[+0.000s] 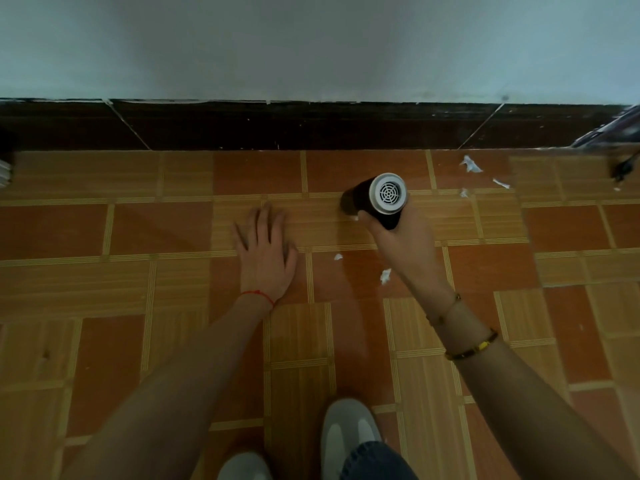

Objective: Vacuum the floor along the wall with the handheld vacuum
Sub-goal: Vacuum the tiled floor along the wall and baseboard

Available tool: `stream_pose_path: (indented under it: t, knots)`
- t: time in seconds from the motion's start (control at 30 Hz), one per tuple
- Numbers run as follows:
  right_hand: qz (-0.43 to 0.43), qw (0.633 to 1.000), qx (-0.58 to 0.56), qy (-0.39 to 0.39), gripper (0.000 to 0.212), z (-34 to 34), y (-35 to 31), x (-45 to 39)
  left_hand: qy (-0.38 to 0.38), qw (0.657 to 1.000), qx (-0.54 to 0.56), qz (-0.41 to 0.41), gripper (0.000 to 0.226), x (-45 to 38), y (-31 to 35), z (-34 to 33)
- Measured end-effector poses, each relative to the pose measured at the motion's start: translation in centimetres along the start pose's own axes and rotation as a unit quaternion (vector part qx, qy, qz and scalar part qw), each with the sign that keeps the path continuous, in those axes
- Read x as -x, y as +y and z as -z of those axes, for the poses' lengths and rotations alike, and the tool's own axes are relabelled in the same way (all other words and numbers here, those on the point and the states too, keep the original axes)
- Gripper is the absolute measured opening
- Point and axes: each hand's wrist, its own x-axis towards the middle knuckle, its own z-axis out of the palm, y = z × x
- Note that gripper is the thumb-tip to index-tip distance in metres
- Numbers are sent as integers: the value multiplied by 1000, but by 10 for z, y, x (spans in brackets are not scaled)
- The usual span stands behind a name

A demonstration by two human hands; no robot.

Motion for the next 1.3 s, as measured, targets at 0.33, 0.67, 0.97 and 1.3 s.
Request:
stream_pose_path:
  t: [0.33,0.67,0.97,1.3]
  knots:
    - [-12,999,-6,44,59,11,10,0,7,1000,1,4,56,1,1,1]
    - [-2,999,-38,19,57,16,-4,7,10,1000,2,3,56,1,2,1]
    - [5,1000,4,22,62,19,-5,4,5,1000,-3,2,56,1,1,-1]
    - [8,999,32,-29,65,8,2,14,6,1000,-3,2,58,2,1,1]
